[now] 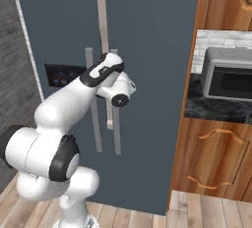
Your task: Pick up the frozen fish from the freezer, place it on any shelf in the fridge, and close the fridge and freezer doors when done.
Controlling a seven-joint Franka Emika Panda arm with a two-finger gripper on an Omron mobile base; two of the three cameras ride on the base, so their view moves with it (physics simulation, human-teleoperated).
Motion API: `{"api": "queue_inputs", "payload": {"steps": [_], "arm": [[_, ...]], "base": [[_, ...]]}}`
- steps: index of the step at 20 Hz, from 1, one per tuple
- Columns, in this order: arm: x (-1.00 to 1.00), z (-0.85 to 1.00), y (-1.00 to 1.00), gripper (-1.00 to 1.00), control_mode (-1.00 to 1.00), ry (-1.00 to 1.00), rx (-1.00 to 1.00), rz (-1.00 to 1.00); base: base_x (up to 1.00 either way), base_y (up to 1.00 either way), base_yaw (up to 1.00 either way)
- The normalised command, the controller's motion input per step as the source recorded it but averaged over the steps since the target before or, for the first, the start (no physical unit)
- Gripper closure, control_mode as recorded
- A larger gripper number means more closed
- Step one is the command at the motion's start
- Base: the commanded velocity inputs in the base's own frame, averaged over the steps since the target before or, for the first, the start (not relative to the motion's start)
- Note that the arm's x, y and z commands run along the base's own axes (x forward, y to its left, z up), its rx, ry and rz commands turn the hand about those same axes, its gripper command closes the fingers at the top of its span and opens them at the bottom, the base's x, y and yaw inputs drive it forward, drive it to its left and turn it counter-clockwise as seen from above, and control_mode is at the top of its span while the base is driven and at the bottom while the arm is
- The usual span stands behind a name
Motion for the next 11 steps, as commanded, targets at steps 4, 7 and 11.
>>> {"api": "queue_inputs", "payload": {"steps": [4, 7, 11], "arm": [[0.0, 0.0, 0.0, -1.0, -1.0, 0.0, 0.0, 0.0], [0.0, 0.0, 0.0, -1.0, -1.0, 0.0, 0.0, 0.0], [0.0, 0.0, 0.01, -1.0, -1.0, 0.0, -0.01, 0.0]], "base": [[0.0, 0.0, 0.0], [0.0, 0.0, 0.0], [0.0, 0.0, 0.0]]}}
